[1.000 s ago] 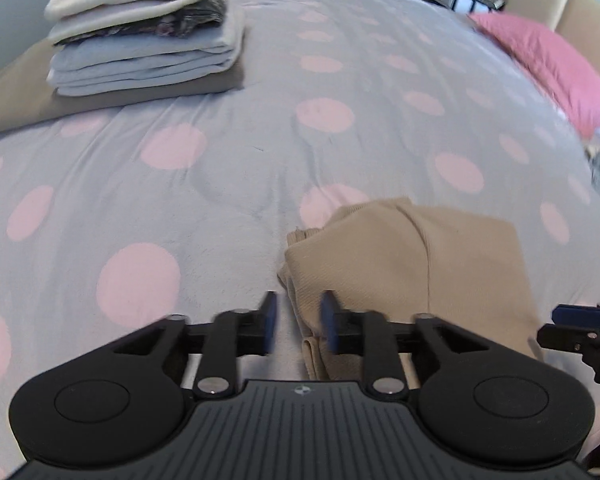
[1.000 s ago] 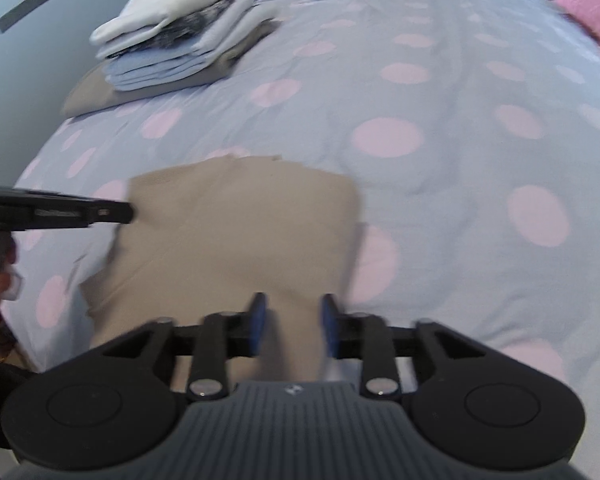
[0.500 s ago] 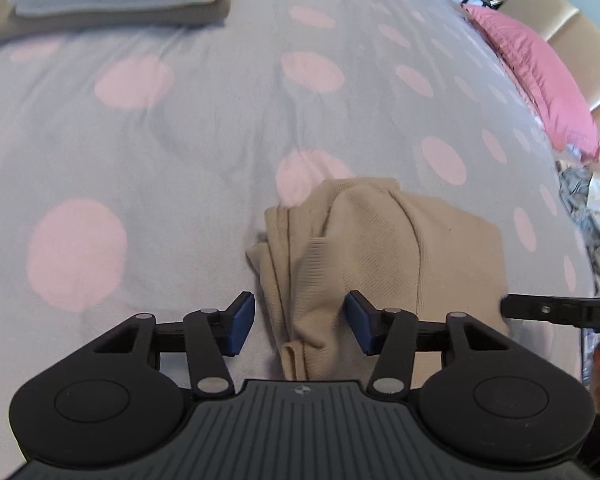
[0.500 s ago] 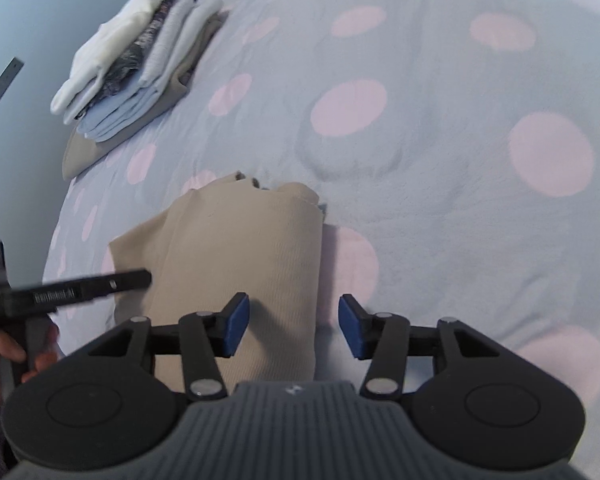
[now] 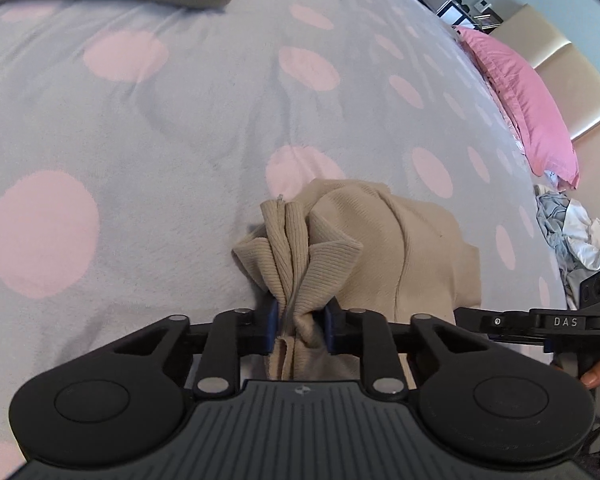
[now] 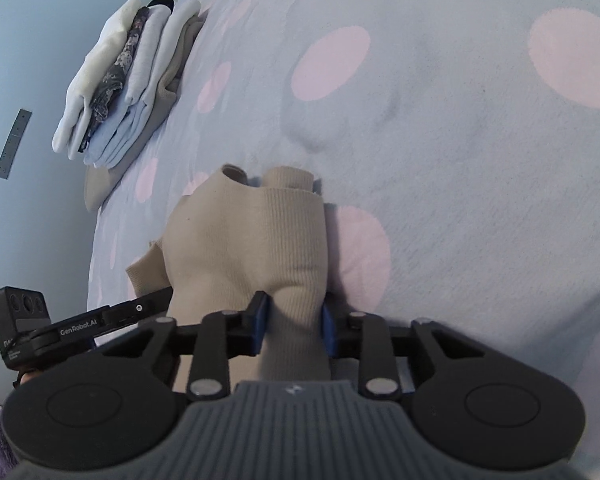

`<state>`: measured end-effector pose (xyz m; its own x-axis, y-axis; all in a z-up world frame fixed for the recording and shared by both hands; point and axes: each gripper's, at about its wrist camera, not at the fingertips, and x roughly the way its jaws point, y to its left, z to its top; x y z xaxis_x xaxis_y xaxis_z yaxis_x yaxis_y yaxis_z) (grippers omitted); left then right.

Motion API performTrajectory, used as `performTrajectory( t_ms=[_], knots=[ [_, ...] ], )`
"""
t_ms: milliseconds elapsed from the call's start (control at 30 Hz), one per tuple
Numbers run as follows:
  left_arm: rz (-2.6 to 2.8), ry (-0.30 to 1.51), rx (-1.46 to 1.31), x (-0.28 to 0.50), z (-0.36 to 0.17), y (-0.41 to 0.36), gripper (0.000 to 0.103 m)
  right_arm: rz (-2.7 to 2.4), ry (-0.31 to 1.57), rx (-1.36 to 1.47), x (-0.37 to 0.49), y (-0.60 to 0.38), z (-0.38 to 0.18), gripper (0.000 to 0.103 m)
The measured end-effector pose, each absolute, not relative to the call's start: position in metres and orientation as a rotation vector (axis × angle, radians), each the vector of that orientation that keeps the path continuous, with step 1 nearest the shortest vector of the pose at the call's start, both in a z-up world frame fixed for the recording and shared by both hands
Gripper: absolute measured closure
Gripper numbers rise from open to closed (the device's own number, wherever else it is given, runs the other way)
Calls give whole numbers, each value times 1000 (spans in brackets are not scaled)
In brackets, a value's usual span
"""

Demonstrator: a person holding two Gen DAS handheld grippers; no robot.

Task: Fold clothes
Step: 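Grasp the folded sweater with the left gripper while the right gripper grasps it too, then carry the folded sweater with both grippers toward the clothes stack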

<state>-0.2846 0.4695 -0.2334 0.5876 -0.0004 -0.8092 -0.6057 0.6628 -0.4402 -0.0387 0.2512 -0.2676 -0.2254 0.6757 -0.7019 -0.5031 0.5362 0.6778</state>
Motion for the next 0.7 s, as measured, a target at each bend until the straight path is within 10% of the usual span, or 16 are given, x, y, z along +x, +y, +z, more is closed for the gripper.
performTrajectory(
  t_ms=[700],
  knots=[
    [554, 489, -591, -336, -37, 530, 90, 1371, 1011, 132, -73, 341, -73, 83]
  ],
)
